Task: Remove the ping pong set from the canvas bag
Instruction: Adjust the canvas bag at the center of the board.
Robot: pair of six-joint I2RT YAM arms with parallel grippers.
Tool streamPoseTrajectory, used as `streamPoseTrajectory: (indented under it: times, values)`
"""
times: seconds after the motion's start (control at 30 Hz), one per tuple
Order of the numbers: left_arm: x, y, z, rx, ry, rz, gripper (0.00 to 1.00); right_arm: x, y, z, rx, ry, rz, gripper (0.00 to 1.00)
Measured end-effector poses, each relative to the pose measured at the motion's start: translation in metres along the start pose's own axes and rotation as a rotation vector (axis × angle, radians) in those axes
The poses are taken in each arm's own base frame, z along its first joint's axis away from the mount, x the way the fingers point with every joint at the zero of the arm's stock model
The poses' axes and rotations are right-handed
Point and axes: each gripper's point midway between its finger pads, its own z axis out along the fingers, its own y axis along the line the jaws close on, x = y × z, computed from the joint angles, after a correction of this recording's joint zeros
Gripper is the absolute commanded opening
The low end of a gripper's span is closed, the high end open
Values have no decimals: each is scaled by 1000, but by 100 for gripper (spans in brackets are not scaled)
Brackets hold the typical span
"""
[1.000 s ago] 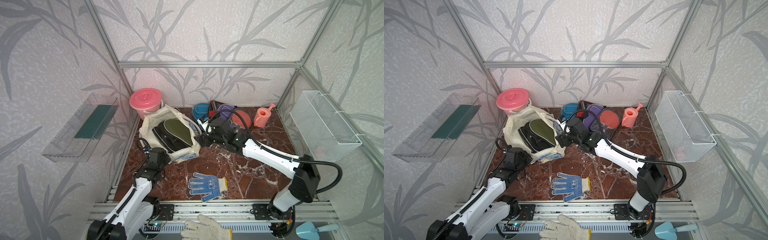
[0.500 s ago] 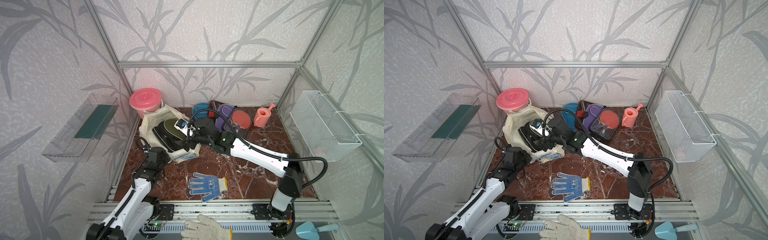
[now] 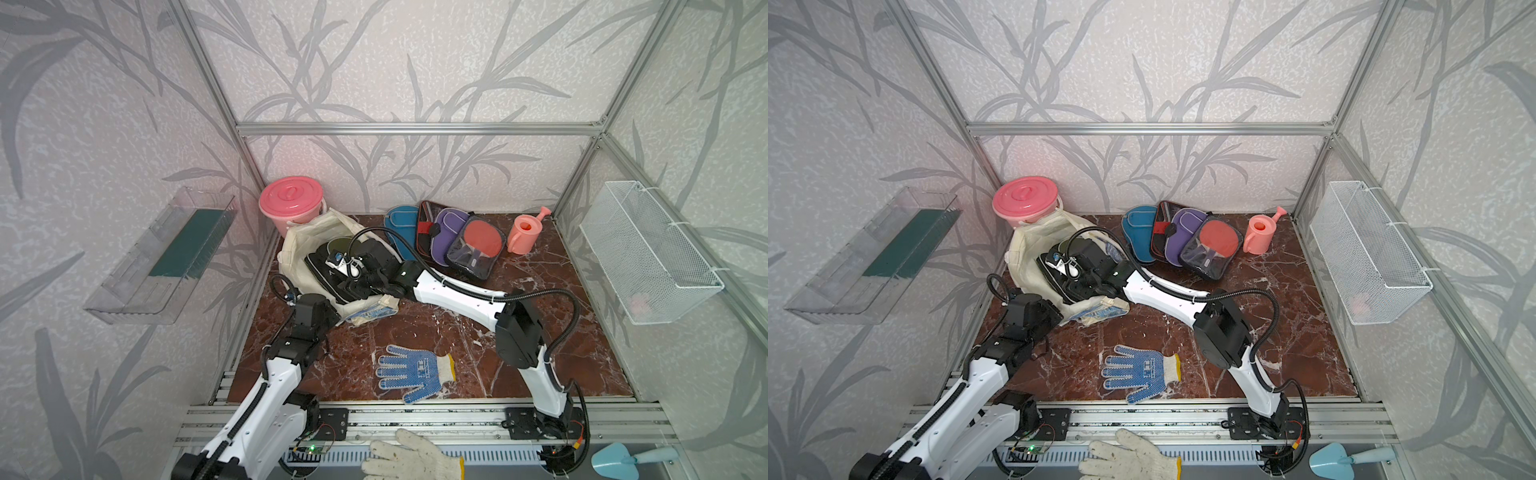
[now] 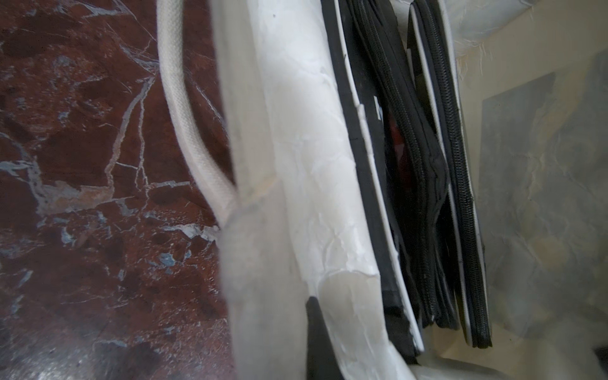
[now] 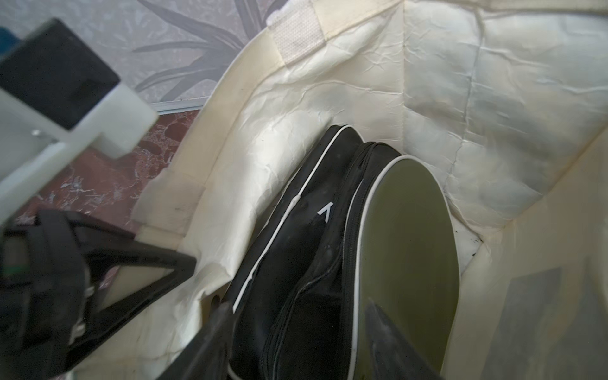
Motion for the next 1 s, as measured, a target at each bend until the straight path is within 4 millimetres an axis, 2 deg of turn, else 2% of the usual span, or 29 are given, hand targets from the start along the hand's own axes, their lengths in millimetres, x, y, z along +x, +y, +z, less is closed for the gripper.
streamPoseTrajectory:
  times: [0.17, 0.33, 0.67, 1.0]
  values:
    - [0, -1, -2, 6, -2, -1, 0, 8, -22, 13, 54, 37, 5, 54]
    - [-1, -1, -3, 11, -6, -2, 0, 27, -36, 19, 81, 91, 7, 52]
    - [-2, -2, -3, 13, -7, -2, 0, 39, -35, 20, 57, 133, -24, 50]
    - [-5, -5, -5, 20, -11, 4, 0, 58, -34, 40, 47, 194, -45, 42]
